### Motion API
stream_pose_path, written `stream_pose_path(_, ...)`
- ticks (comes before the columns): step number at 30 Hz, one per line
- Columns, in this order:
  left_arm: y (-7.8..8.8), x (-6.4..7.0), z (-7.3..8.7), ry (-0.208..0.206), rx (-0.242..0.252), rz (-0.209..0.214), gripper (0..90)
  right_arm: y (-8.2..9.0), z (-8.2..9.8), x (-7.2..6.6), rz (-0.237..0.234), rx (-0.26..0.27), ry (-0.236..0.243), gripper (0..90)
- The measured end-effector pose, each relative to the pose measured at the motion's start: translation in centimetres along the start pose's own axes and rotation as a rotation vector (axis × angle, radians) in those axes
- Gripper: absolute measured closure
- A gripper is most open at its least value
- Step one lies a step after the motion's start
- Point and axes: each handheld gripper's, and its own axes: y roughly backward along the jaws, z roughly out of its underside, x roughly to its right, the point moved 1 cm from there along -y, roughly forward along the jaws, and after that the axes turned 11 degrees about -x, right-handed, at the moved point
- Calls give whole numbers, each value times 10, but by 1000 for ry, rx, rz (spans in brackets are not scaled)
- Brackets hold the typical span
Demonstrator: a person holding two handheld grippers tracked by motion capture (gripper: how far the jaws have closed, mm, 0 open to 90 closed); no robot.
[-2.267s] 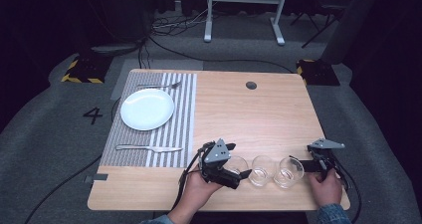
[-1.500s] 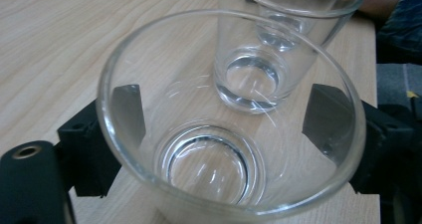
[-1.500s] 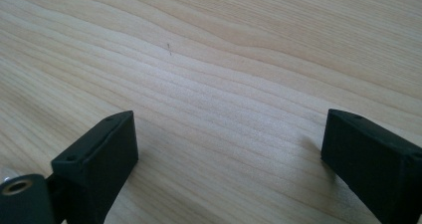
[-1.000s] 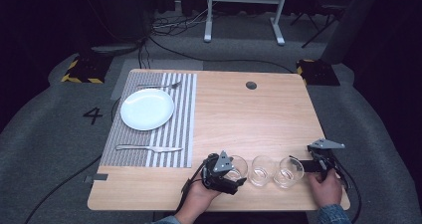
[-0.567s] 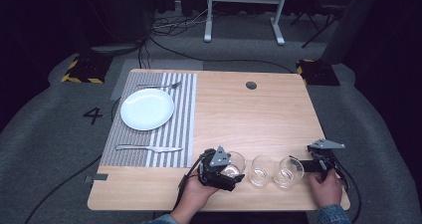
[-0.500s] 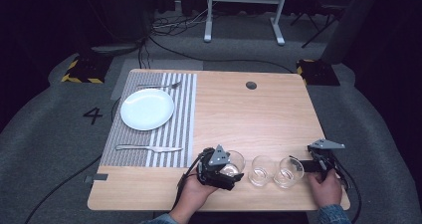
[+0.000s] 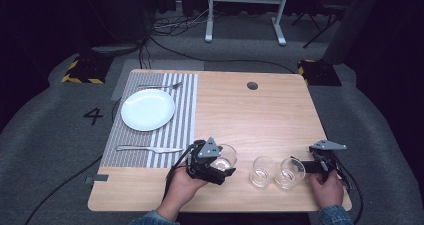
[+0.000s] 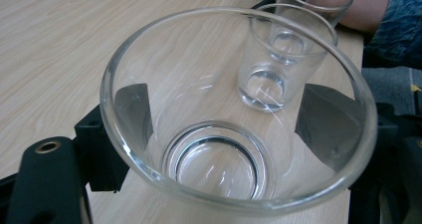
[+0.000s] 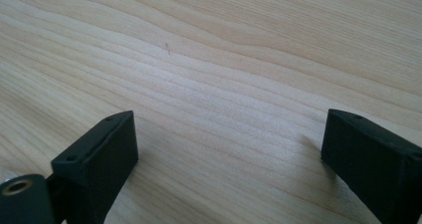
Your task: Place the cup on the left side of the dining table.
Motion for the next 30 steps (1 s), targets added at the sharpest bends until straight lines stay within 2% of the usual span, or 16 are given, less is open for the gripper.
stream_pose_path(9,31,-16,1,23,30,-42,196,0,0,0,0,0,-1,80)
stream_pose_path(14,52,-28,1,54,45,-71,196,0,-1,0,1,-1,-2,75)
stream_pose_path(20,63,-39,2,81,70,-90,196,0,-1,0,0,-1,-2,75)
stream_pose_path(24,70,-47,2,93,86,-120,196,0,-1,0,1,-1,-2,75)
stream_pose_path(30,77,-58,0,135,117,-156,196,0,-1,0,1,-1,-2,75)
